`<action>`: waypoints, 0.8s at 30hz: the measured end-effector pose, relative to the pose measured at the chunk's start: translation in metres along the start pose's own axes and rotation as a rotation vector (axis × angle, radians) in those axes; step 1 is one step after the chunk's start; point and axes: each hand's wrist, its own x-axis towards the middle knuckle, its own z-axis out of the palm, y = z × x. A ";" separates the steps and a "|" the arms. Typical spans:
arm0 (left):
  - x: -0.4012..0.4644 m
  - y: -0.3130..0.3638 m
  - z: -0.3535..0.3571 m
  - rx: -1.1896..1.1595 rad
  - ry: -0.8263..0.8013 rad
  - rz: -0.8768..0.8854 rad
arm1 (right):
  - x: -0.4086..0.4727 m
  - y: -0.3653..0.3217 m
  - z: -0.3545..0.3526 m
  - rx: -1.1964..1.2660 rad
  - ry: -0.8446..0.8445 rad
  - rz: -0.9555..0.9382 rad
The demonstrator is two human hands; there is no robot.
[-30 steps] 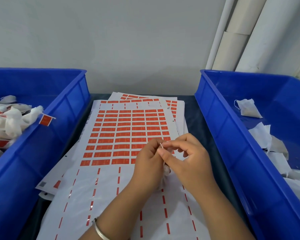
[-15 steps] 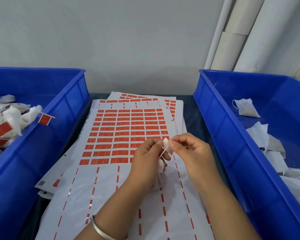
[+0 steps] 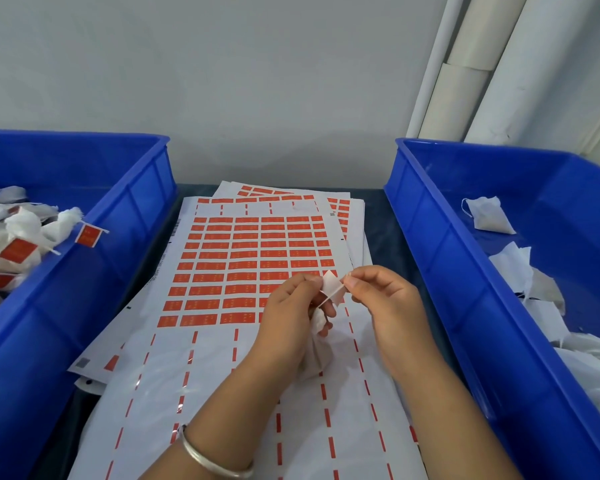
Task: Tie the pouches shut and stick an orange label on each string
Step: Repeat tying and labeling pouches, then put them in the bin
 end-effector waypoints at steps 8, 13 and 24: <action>0.002 0.000 -0.001 -0.013 0.031 0.008 | 0.001 0.004 0.000 0.050 0.017 0.002; 0.000 -0.001 -0.002 -0.015 -0.001 0.055 | 0.003 0.005 -0.001 0.078 0.022 0.042; -0.004 -0.003 -0.004 0.083 -0.146 0.246 | 0.004 0.003 -0.004 0.255 -0.028 0.171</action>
